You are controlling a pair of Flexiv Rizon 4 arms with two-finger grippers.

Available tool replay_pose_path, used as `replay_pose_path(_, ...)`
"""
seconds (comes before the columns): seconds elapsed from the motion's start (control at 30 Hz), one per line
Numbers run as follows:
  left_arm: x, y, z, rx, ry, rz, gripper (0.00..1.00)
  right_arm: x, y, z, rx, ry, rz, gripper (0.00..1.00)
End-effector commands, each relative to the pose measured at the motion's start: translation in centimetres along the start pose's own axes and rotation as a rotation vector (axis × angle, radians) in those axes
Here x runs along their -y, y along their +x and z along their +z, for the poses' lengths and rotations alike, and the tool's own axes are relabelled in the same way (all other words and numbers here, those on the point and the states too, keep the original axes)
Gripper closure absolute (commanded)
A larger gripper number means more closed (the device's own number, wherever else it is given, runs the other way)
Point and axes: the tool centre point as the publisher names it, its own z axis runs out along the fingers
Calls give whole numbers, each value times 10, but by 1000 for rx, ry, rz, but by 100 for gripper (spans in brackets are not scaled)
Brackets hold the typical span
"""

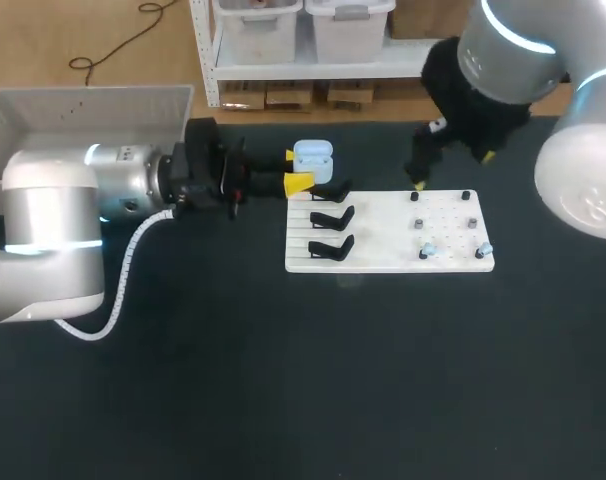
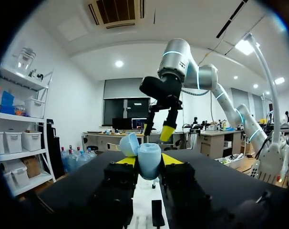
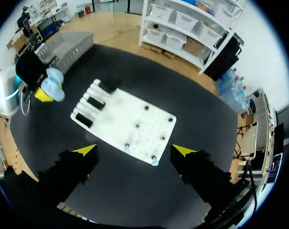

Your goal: Pick up each earbud case from the left stands, insert the matching earbuds, close the lid, and place the case in the box.

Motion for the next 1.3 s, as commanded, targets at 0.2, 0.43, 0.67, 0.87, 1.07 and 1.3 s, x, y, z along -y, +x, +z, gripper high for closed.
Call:
replay_pose_path(0.2, -2, 1, 0, 1, 5, 0, 100, 21, 44, 32, -156, 7, 28, 0)
replay_pose_path(0.43, -2, 1, 0, 1, 5, 0, 100, 28, 73, 43, -213, 37, 32, 0)
replay_pose_path(0.67, -2, 1, 0, 1, 5, 0, 100, 32, 89, 56, -232, 35, -21, 8)
replay_pose_path(0.87, -2, 1, 0, 1, 5, 0, 100, 36, 87, 67, -213, 35, -76, 25)
replay_pose_path(1.07, -2, 1, 0, 1, 5, 0, 100, 43, 82, 82, -216, 49, -128, 29)
replay_pose_path(1.3, -2, 1, 0, 1, 5, 0, 100, 50, 78, 94, -225, 74, -193, 41)
